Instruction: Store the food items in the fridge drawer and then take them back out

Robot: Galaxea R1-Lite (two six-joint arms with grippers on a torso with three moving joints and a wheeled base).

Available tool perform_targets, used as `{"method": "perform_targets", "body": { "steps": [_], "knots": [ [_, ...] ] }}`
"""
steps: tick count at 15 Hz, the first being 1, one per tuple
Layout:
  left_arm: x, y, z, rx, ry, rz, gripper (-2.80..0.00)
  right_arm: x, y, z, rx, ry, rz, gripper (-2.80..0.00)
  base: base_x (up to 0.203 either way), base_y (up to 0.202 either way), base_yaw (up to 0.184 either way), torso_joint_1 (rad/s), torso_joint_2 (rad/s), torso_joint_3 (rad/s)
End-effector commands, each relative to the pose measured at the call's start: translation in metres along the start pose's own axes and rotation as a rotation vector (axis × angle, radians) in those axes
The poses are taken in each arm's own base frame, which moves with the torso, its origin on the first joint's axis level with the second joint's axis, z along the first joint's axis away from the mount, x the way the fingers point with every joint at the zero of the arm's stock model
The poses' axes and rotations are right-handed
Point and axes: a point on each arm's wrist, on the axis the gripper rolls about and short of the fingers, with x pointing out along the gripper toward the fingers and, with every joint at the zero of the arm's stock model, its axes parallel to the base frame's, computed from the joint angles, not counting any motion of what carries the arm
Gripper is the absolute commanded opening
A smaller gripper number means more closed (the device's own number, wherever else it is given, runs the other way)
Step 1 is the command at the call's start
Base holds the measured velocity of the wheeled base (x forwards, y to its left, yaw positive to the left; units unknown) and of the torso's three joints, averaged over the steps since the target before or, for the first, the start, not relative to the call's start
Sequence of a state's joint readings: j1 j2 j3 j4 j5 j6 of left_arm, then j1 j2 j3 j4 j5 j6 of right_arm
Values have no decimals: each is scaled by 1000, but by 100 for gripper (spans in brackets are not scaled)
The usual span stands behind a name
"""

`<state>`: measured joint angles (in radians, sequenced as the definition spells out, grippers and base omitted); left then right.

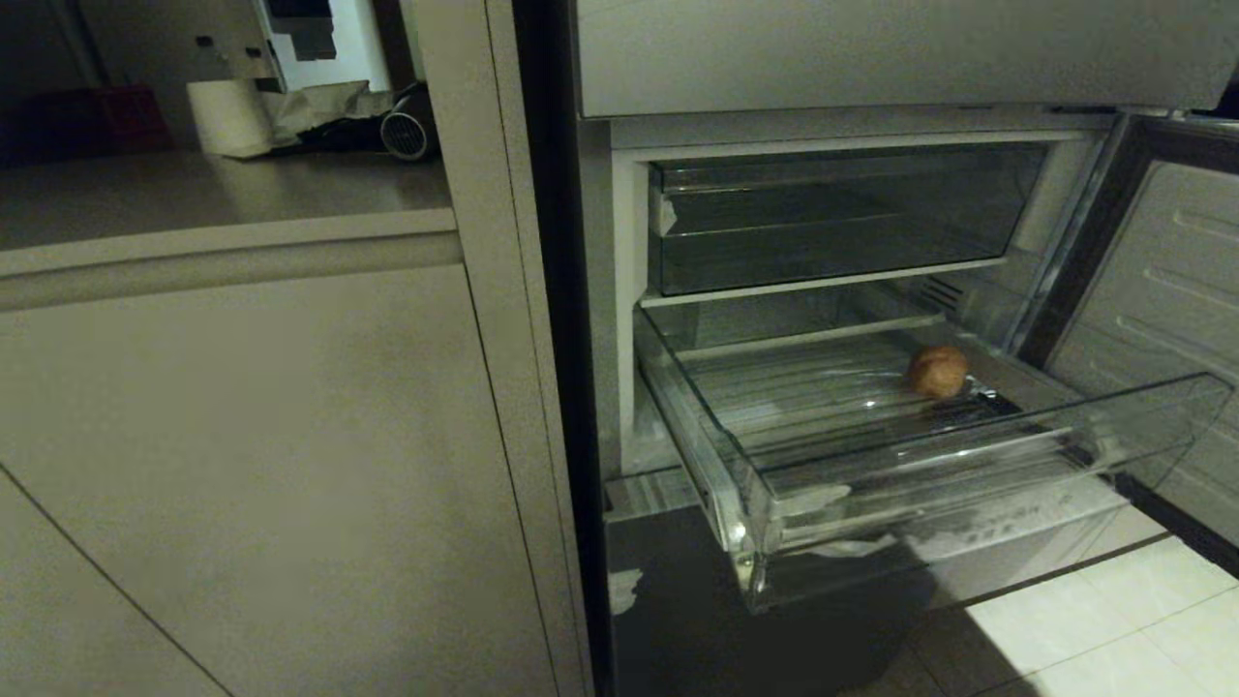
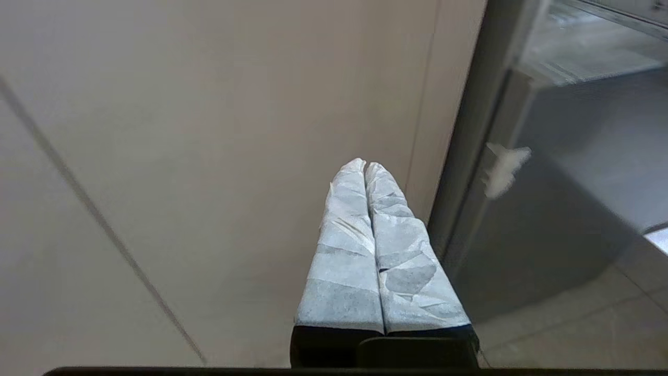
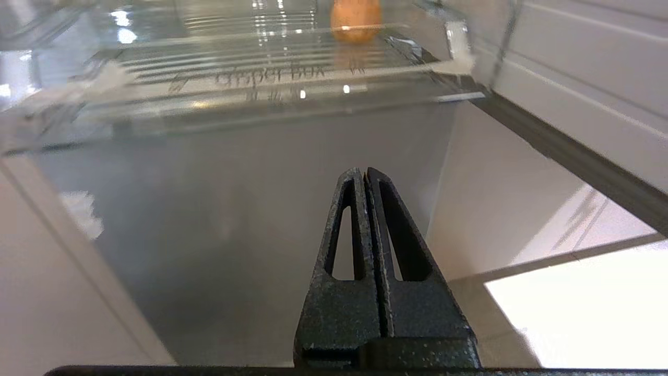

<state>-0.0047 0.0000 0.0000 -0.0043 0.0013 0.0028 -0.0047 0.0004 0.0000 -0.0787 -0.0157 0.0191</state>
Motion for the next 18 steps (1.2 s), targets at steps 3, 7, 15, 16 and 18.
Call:
{"method": "perform_targets", "body": {
  "steps": [3, 7, 15, 16, 18],
  "knots": [
    [0, 0, 0, 0, 1, 0, -280, 2, 0, -9, -1, 30, 0, -280, 163, 0, 0, 6, 10, 2],
    [0, 0, 0, 0, 1, 0, -280, 2, 0, -9, 0, 31, 0, -280, 0, 0, 0, 13, -33, -23],
    [0, 0, 0, 0, 1, 0, -280, 2, 0, -9, -1, 31, 0, -280, 0, 0, 0, 209, -495, -288],
    [0, 0, 0, 0, 1, 0, -280, 2, 0, -9, 0, 31, -2, -280, 0, 0, 0, 262, -596, -332],
    [0, 0, 0, 0, 1, 0, -280, 2, 0, -9, 0, 29, -1, -280, 0, 0, 0, 260, -588, -331]
  ]
}}
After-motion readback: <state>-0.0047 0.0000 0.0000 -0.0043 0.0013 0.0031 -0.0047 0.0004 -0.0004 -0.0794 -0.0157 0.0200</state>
